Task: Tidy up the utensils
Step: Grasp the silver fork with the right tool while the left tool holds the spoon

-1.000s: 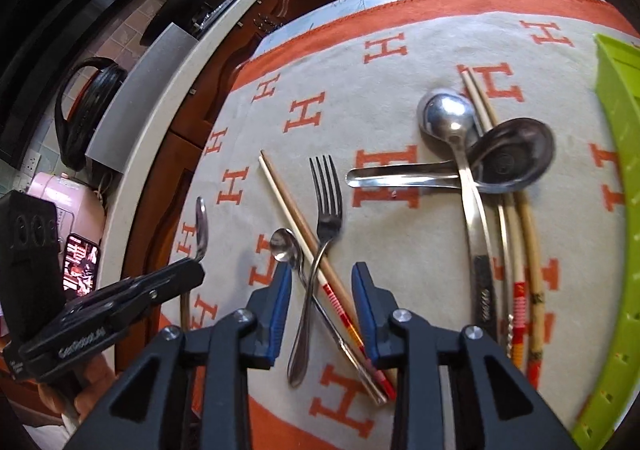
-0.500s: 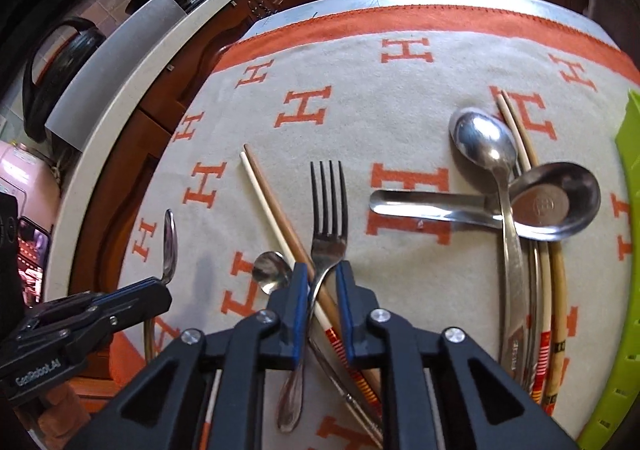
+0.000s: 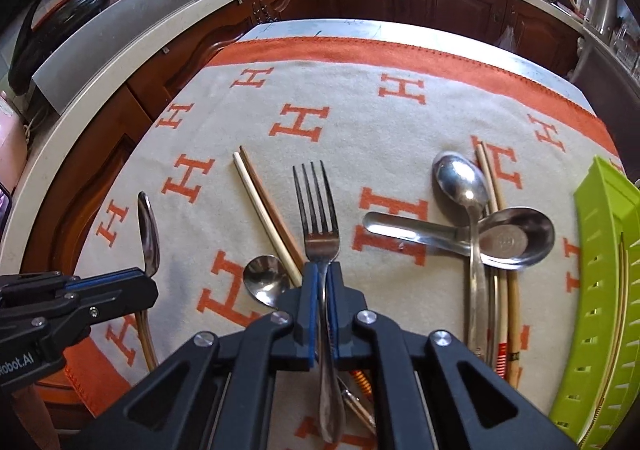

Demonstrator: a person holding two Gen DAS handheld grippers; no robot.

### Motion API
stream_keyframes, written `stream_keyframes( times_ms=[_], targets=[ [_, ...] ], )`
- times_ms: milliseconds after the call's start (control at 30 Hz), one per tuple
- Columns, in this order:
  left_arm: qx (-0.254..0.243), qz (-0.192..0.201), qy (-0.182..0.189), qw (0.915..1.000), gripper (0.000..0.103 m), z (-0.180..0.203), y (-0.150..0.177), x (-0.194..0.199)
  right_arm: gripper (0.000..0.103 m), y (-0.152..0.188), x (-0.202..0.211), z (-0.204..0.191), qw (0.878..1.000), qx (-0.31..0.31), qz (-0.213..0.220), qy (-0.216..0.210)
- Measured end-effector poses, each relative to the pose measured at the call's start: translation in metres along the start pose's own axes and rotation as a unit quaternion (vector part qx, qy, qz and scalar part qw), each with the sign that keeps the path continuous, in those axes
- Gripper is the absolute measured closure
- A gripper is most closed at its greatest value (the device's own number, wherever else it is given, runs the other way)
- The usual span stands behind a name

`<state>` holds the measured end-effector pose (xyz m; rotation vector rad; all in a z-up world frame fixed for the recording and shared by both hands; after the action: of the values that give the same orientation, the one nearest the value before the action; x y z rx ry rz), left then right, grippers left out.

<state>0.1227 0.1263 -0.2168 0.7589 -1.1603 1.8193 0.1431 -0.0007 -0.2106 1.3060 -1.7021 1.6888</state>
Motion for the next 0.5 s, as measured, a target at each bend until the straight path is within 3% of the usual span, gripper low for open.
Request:
stream_keyframes(
  times_ms=[267,500],
  targets=[
    [-0.011,0.002,0.016,0.9998,0.099,0.009,0.001,0.002,0.099,0.003,0.023,0.012,0.999,-0.023,0.013,-0.033],
    [-0.064,0.018,0.055,0.9963,0.099,0.042,0.006,0.015,0.099,0.01,0.063,0.027,0.994,-0.047,0.061,-0.074]
  ],
)
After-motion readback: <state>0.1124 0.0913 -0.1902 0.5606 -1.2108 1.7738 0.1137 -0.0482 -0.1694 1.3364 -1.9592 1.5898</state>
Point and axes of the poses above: each gripper's, at about its wrist camera, not at the fingertips, and x roughly against the way its jaws point, z to its right, y to its underside, the point moved 6 cm from there along -x, roughly the way its jaws point, and after that the axes turned 5 degrees about z, right-handed, at the moved point
